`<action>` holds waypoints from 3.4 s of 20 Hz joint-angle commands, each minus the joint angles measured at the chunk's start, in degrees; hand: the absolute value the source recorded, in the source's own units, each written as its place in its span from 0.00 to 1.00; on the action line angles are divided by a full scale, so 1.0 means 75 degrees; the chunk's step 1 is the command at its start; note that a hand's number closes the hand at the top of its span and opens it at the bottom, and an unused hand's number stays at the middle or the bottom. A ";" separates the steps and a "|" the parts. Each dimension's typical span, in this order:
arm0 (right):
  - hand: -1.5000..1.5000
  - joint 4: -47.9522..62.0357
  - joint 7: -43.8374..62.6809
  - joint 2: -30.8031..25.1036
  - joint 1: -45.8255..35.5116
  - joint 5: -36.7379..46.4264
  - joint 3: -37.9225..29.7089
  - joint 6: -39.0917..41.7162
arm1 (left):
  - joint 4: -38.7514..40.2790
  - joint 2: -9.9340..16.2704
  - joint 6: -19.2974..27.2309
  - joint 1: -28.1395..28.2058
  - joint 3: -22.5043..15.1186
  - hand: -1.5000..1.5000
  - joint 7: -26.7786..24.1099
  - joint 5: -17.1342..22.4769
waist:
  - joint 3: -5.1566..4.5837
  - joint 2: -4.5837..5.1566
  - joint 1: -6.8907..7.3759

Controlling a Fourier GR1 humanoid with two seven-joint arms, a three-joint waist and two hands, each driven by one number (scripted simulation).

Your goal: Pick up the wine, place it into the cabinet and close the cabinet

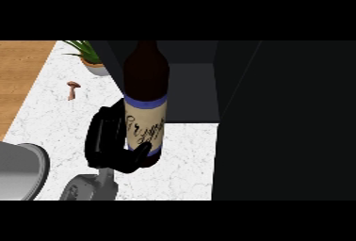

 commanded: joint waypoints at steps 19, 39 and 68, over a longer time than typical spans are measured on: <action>0.00 -0.0147 -0.0005 0.0238 0.0073 0.0533 0.0489 -0.0197 | 0.3733 -0.0004 0.2184 -0.2429 -0.1388 1.00 -0.1400 0.0721 | -0.0001 0.0004 -0.0030; 0.00 -0.0701 0.0230 0.0264 0.0497 0.0256 0.0576 -0.0091 | 0.7261 -0.0004 0.0539 -0.3190 -0.1340 1.00 -0.4089 0.3221 | -0.0008 0.0027 -0.0156; 0.00 0.0455 -0.0433 -0.0040 -0.0203 -0.0150 -0.0035 0.0201 | 1.0220 -0.0004 0.0443 -0.6323 -0.1639 1.00 -0.3415 0.5083 | -0.0004 0.0096 -0.0331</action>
